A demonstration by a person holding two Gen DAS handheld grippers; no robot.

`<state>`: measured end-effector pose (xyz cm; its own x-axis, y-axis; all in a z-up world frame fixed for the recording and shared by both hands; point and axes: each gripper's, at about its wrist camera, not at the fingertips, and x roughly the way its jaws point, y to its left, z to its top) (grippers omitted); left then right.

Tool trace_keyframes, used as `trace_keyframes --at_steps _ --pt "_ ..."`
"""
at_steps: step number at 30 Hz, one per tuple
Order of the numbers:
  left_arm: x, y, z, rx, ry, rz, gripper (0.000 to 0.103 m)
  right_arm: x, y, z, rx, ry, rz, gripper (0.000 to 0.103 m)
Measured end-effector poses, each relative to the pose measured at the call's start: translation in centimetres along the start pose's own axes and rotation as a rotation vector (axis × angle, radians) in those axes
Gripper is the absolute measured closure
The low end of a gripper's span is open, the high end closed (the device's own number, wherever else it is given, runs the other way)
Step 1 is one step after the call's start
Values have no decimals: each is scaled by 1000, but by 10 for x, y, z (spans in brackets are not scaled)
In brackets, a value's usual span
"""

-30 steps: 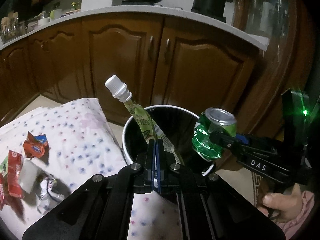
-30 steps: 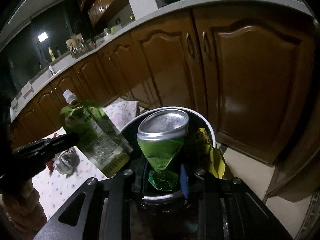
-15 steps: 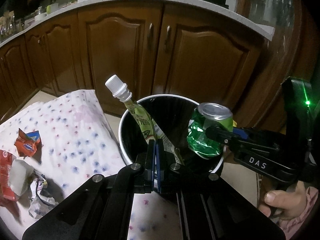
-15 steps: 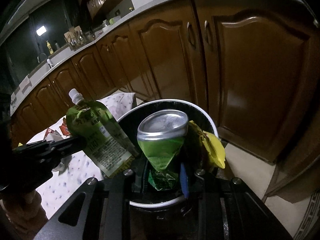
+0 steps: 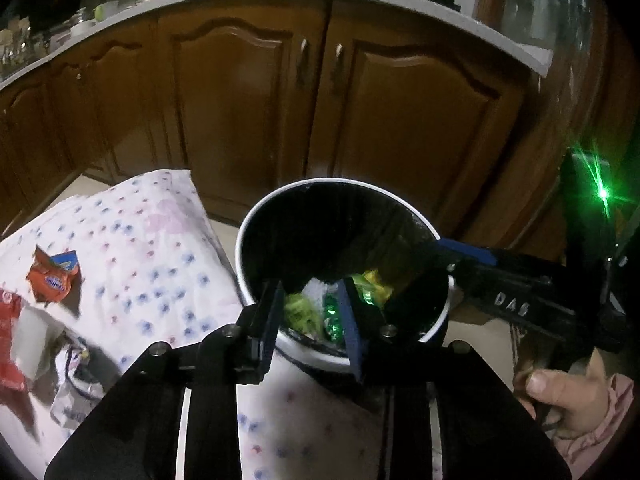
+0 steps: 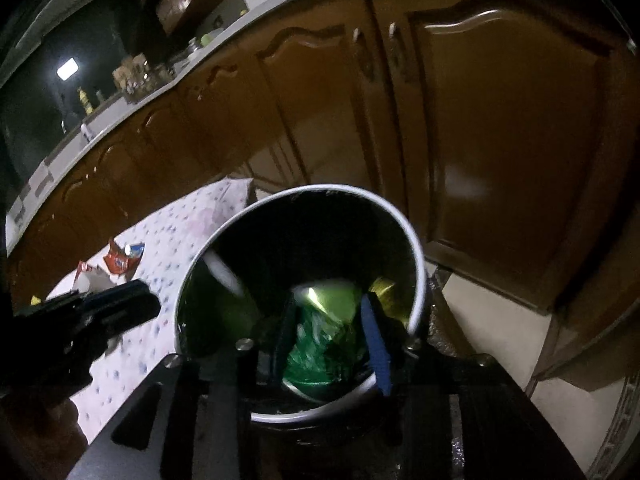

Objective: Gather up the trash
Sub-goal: 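Return both tools to the table toward the remaining trash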

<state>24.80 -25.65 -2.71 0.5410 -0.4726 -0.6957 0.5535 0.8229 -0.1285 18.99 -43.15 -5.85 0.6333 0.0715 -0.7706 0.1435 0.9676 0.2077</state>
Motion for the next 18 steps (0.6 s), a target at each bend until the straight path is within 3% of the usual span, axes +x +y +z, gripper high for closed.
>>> trace_keyframes --at_steps 2,5,7,10,18 --pt "-7 6 -5 -27 -7 10 66 -8 -4 -1 25 -26 5 63" --pt "-22 16 -15 -74 -31 8 64 -19 -6 -3 47 -51 11 59" --pt "-35 23 -26 -104 -51 14 61 -25 -3 -6 58 -66 21 44" --pt "-59 35 -48 -148 -85 30 57 -37 6 -14 68 -99 48 32" --pt "-107 66 -95 -201 -116 102 55 -54 46 -42 67 -121 118 29"
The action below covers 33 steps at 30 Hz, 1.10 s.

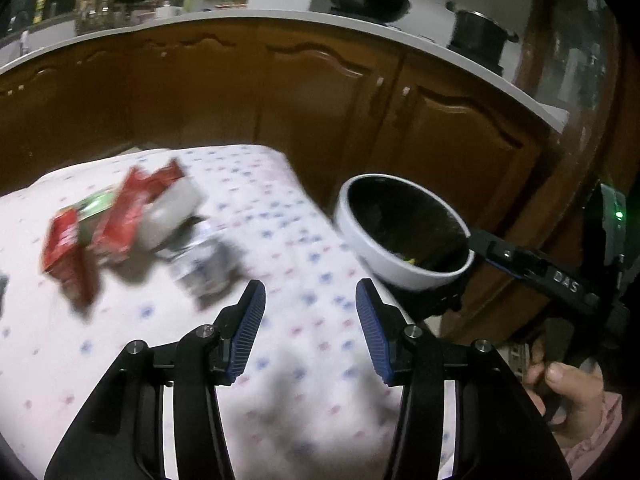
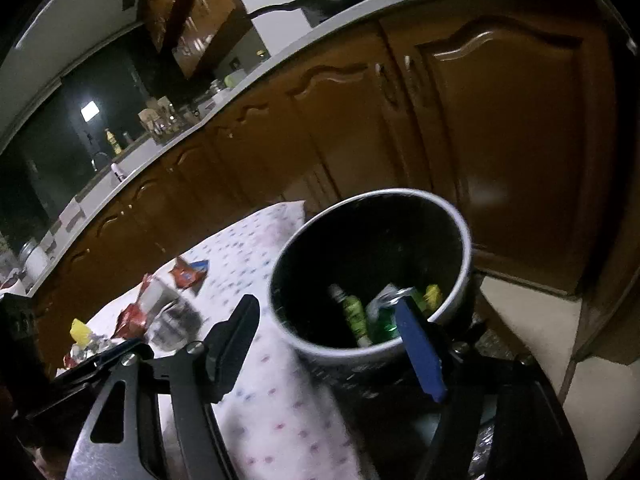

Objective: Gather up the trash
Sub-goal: 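Return both tools to the table toward the remaining trash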

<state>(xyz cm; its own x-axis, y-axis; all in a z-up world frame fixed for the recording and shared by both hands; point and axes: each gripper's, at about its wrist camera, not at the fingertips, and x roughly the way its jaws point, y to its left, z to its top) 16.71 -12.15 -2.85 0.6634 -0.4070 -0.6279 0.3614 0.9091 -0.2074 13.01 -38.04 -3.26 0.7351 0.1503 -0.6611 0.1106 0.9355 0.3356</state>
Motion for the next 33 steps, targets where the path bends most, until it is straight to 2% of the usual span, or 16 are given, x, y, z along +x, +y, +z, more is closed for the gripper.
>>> trace_keyframes --at_steps 11,18,25,27,33 --pt "-42 79 -27 -130 -18 131 47 18 70 -42 -53 97 112 28" --pt "-57 124 -35 -234 -29 180 43 39 104 -55 -104 157 157 28" --pt "-71 149 -35 -276 -50 228 37 58 131 -57 -128 195 195 28" --pt "-75 158 -34 -295 -59 239 30 62 138 -56 -133 198 209 28" --pt "-79 184 -29 -330 -60 279 30 81 153 -51 -133 215 220 28"
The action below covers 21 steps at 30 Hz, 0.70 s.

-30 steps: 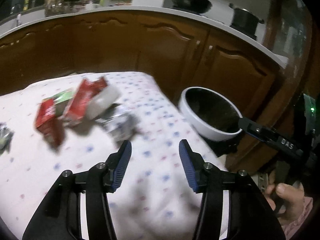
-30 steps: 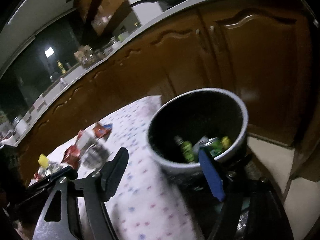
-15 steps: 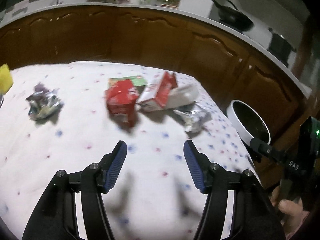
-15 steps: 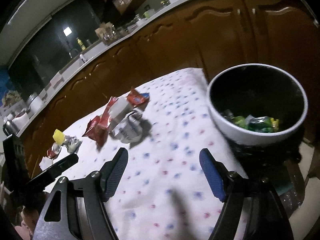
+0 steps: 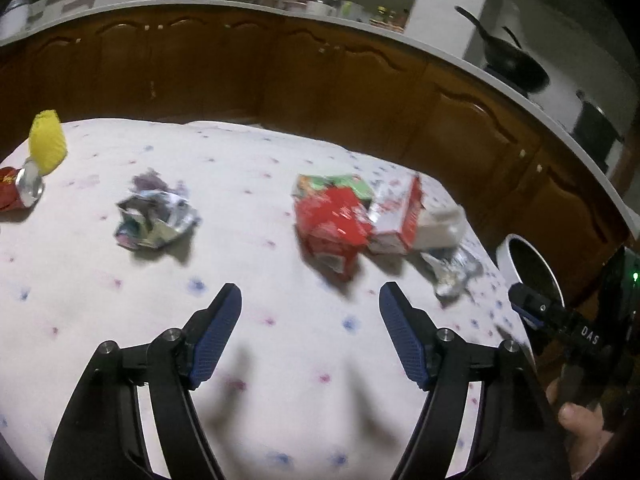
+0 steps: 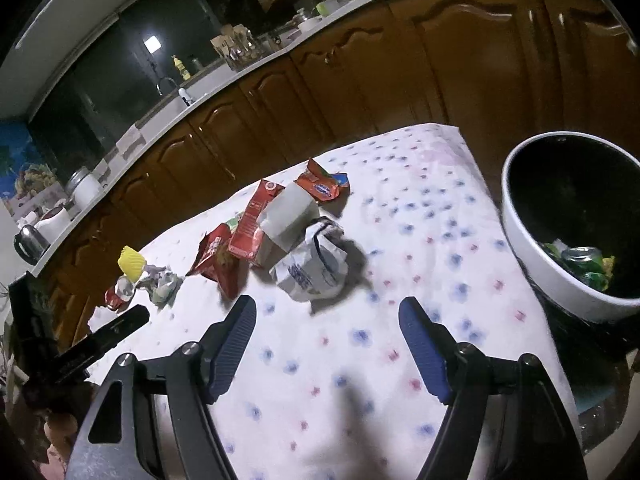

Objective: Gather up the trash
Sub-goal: 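Return both tools to the table toward the remaining trash, then grasp the crumpled paper with the left tool while the right tool grasps the red snack bag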

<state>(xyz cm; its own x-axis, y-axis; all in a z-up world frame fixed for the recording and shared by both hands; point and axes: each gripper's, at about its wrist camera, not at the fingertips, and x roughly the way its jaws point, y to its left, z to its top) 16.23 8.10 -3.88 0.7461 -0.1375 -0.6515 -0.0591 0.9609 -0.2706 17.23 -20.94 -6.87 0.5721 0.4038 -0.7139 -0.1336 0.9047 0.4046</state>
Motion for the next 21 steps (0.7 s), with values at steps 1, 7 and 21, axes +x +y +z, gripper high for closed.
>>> trace_keyframes --at_steps 1,7,21 --pt "-3 5 3 -6 -13 12 30 3 1 2 1 0 -1 28" --pt "-14 42 16 -26 -60 95 30 3 27 7 -57 -29 38 26" --pt "16 101 47 -46 -71 189 27 97 119 13 -174 108 195 36"
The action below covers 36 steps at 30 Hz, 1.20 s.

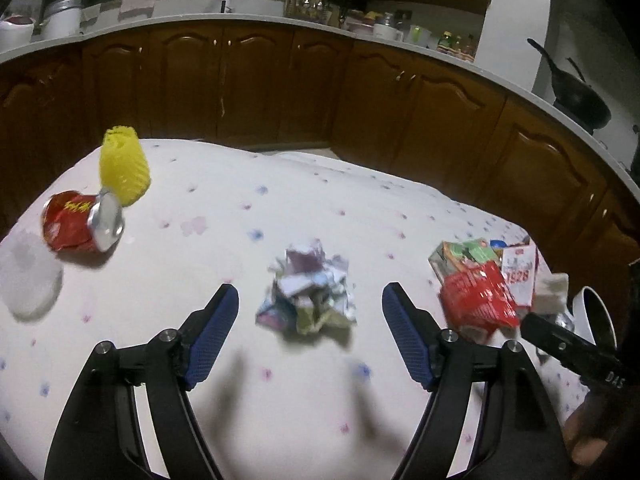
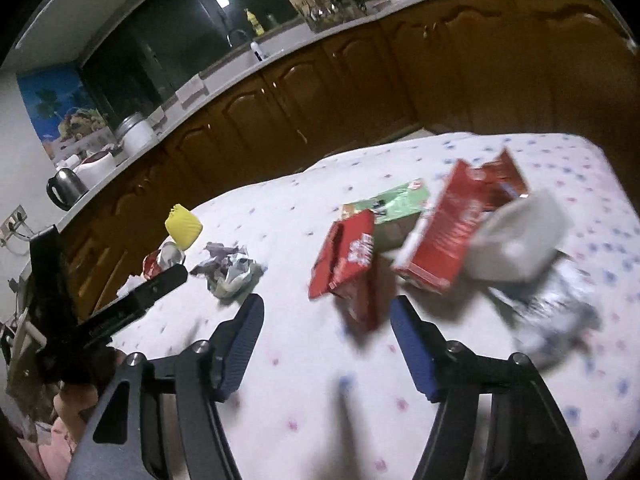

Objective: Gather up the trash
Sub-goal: 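Grasp the crumpled paper with the left tool while the right tool grasps the red snack bag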

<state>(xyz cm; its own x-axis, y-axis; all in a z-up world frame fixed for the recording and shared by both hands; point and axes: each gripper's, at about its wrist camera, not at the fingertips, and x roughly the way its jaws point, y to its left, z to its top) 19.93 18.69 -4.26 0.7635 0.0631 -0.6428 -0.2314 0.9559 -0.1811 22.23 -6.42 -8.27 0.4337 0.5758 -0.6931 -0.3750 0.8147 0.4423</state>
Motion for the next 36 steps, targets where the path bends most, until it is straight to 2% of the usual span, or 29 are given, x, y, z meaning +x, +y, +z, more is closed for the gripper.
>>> trace_keyframes --at_steps 4,5,6,7,8,12,17,22,29,36 --pt "29 3 4 1 48 -3 28 26 0 10 1 23 -23 37" --pt "34 3 3 3 59 2 36 33 -1 11 5 36 -32 39" --pt "38 3 2 7 72 -6 53 38 -3 12 8 42 -41 53" --pt "42 2 1 11 89 -22 63 42 -5 11 11 54 -43 71" --pt "44 2 -1 14 97 -28 71 46 -8 10 19 70 -47 71" --pt "34 -2 -4 25 77 -59 79 31 -8 5 6 31 -39 73" --pt "4 -19 -11 42 49 -108 81 -6 -4 -4 0 -11 4 74" --pt "-33 -54 -22 88 25 -209 81 -48 -6 -16 3 -48 17 74" --pt "-57 -117 -36 172 41 -347 81 -110 -30 -32 28 -115 -63 74" --pt "-66 -183 -52 284 58 -438 81 -155 -70 -46 84 -155 -162 74"
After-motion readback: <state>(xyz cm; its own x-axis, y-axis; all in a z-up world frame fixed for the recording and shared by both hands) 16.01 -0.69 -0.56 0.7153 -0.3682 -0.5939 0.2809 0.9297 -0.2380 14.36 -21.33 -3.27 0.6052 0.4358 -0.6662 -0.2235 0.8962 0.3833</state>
